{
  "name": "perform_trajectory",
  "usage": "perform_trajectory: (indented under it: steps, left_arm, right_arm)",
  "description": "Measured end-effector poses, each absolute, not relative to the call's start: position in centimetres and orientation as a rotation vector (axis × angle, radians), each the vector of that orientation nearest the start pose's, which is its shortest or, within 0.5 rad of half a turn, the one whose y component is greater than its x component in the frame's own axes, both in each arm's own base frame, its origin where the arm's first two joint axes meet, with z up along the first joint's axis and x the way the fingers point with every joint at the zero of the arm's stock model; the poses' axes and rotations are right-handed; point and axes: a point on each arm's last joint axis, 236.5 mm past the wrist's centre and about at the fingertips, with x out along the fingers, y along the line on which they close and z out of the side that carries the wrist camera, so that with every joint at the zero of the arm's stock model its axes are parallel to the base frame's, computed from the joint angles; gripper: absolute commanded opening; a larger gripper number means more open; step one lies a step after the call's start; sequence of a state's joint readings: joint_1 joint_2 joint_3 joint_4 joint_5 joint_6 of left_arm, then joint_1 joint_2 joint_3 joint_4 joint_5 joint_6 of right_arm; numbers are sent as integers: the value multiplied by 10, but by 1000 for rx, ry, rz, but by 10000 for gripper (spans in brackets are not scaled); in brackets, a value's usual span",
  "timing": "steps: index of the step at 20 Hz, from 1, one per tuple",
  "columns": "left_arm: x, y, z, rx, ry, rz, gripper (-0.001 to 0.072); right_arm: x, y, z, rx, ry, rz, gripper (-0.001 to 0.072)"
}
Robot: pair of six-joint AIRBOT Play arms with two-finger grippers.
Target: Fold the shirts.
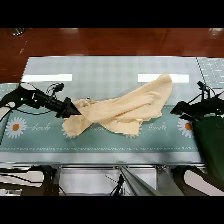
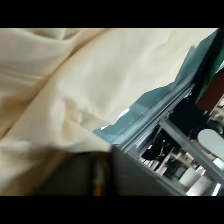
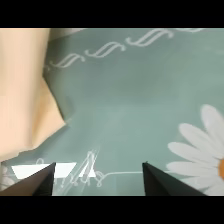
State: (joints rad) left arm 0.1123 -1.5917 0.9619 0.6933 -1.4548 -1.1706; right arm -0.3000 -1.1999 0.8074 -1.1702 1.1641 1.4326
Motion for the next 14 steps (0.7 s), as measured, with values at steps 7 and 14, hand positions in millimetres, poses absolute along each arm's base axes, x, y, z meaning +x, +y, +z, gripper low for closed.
perform_trajectory:
  steps: [7,14]
  left_arm:
    - [323,-155,-51,-686,1631,-723,16]
    - [332,-155,-50,-669,1601,-717,17]
  right_arm:
    - [297,41,-84,473,1513,120,619]
    - [344,71,-90,583,1409,148,543]
